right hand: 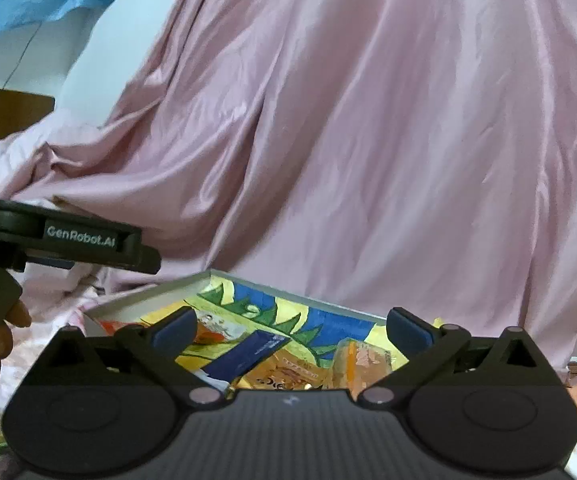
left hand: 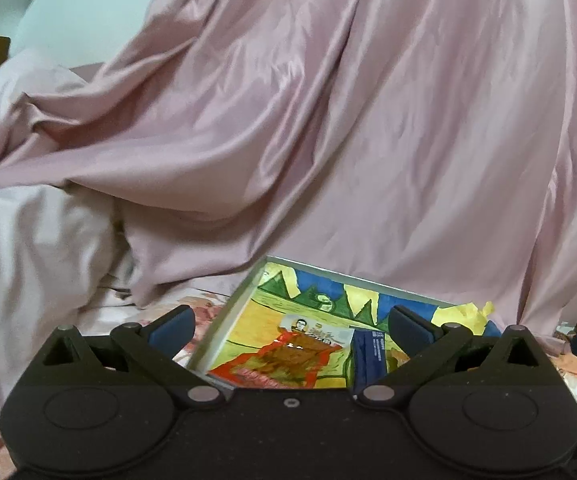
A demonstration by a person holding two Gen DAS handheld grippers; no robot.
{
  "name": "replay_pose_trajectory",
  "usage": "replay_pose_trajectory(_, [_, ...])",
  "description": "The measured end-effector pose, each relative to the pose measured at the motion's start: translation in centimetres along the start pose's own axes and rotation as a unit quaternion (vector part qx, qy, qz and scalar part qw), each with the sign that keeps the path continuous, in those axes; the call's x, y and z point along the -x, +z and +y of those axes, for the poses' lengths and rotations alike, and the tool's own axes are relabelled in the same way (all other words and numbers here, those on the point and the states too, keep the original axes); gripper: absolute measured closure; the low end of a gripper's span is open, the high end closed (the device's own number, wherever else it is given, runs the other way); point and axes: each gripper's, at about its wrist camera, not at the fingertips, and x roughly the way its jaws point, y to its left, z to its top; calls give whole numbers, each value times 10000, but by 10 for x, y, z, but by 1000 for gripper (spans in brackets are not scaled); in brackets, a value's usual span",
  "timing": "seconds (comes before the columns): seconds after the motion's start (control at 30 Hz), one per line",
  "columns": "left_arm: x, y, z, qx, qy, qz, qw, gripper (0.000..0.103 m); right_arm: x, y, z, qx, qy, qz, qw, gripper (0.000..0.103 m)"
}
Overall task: Organize snacks
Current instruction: 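Carry the tofu pack and yellow pouch into the grey tray and open both grippers, then withdraw both tools from the tray back over the remaining snacks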
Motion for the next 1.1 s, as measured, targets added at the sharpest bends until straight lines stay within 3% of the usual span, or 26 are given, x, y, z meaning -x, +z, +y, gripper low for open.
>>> replay_pose_trajectory(0.57, [111, -21, 25, -68, 118, -163, 9998, 1, 100, -2, 17, -422, -190, -190, 9987, 0])
replay_pose_trajectory(1.1, [171, -78, 54, -162, 359, 294, 9988, 1, 162, -48, 51, -518, -45, 383, 9979, 0])
